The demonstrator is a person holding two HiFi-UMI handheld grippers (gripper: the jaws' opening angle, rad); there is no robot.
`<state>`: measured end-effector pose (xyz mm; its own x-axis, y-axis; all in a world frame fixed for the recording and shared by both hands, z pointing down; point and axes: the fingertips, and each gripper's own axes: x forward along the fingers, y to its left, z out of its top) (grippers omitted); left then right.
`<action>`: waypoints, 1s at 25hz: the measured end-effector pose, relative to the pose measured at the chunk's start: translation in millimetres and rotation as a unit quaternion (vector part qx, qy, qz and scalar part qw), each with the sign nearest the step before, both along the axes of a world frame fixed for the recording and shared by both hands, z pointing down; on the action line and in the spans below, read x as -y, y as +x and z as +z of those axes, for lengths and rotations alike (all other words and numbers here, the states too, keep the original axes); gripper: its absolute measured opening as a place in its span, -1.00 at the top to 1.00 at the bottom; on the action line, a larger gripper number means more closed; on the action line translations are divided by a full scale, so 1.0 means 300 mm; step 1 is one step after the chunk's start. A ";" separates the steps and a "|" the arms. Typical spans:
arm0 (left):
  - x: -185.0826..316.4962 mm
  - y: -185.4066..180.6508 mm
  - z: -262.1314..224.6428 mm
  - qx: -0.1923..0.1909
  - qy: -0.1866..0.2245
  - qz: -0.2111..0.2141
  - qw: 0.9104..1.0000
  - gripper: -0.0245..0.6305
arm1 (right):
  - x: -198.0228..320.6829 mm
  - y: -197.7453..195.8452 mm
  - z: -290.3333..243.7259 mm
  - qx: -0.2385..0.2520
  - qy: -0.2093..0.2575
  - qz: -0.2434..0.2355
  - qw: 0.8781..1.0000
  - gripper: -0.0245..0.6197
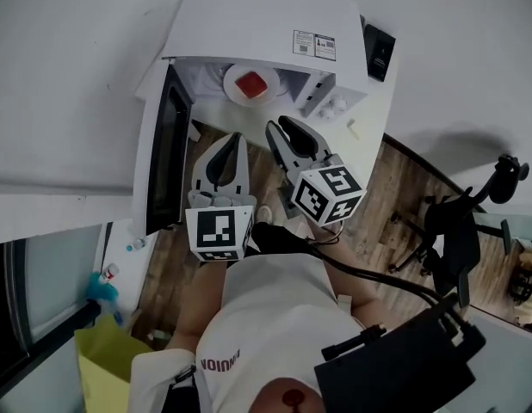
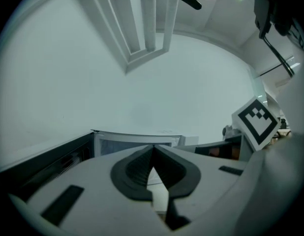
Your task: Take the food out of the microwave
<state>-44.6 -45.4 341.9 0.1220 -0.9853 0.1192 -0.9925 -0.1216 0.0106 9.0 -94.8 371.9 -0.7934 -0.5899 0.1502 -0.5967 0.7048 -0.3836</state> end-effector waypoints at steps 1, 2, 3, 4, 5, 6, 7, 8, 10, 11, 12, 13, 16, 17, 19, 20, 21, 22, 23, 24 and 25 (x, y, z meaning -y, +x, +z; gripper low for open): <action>0.013 0.003 0.006 -0.001 -0.002 -0.003 1.000 0.88 | 0.012 -0.002 0.012 -0.001 -0.004 -0.005 1.000 0.60; 0.025 0.005 0.012 -0.003 -0.004 -0.007 1.000 0.88 | 0.025 -0.004 0.027 -0.002 -0.010 -0.009 1.000 0.59; 0.035 0.005 0.021 -0.006 -0.005 -0.010 1.000 0.88 | 0.037 -0.007 0.043 -0.003 -0.017 -0.012 1.000 0.57; 0.043 0.004 0.032 -0.010 -0.007 -0.014 1.000 0.88 | 0.048 -0.010 0.061 -0.005 -0.024 -0.015 1.000 0.56; 0.049 0.001 0.046 -0.012 -0.009 -0.018 1.000 0.88 | 0.057 -0.016 0.080 -0.007 -0.032 -0.018 0.999 0.55; 0.055 -0.002 0.059 -0.013 -0.013 -0.021 1.000 0.88 | 0.064 -0.023 0.098 -0.009 -0.039 -0.021 0.999 0.55; 0.061 -0.004 0.071 -0.012 -0.018 -0.022 1.000 0.88 | 0.073 -0.030 0.114 -0.011 -0.046 -0.023 0.999 0.54; 0.068 -0.006 0.082 -0.011 -0.023 -0.022 0.999 0.88 | 0.082 -0.036 0.129 -0.013 -0.052 -0.023 0.998 0.54; 0.083 -0.010 0.095 -0.011 -0.029 -0.019 0.999 0.88 | 0.101 -0.047 0.156 -0.015 -0.064 -0.019 0.998 0.53; 0.090 -0.012 0.100 -0.011 -0.031 -0.017 0.999 0.88 | 0.110 -0.052 0.168 -0.016 -0.070 -0.016 0.997 0.52; 0.097 -0.014 0.105 -0.010 -0.034 -0.013 0.999 0.88 | 0.118 -0.057 0.180 -0.016 -0.076 -0.013 0.997 0.52; 0.105 -0.016 0.110 -0.007 -0.036 -0.008 0.999 0.88 | 0.127 -0.062 0.193 -0.017 -0.082 -0.009 0.996 0.52; 0.134 -0.027 0.126 -0.005 -0.047 0.008 0.999 0.88 | 0.158 -0.083 0.235 -0.019 -0.107 -0.004 0.994 0.52; 0.144 -0.034 0.133 -0.007 -0.051 0.012 0.999 0.88 | 0.168 -0.089 0.249 -0.019 -0.114 -0.001 0.993 0.52; 0.163 -0.052 0.149 -0.010 -0.055 0.017 0.998 0.88 | 0.189 -0.098 0.278 -0.022 -0.125 0.009 0.992 0.51; 0.172 -0.062 0.158 -0.011 -0.056 0.019 0.998 0.88 | 0.199 -0.101 0.292 -0.024 -0.130 0.015 0.991 0.50; 0.181 -0.069 0.166 -0.011 -0.058 0.022 0.998 0.88 | 0.209 -0.103 0.308 -0.026 -0.135 0.021 0.990 0.50; 0.188 -0.075 0.174 -0.012 -0.060 0.025 0.998 0.88 | 0.217 -0.104 0.324 -0.027 -0.141 0.026 0.989 0.50; 0.194 -0.081 0.182 -0.013 -0.063 0.028 0.998 0.88 | 0.225 -0.104 0.343 -0.028 -0.149 0.032 0.988 0.49; 0.199 -0.086 0.191 -0.014 -0.065 0.031 0.997 0.88 | 0.232 -0.103 0.362 -0.028 -0.157 0.037 0.987 0.49; 0.203 -0.091 0.198 -0.016 -0.068 0.034 0.997 0.88 | 0.238 -0.102 0.380 -0.027 -0.165 0.043 0.985 0.49</action>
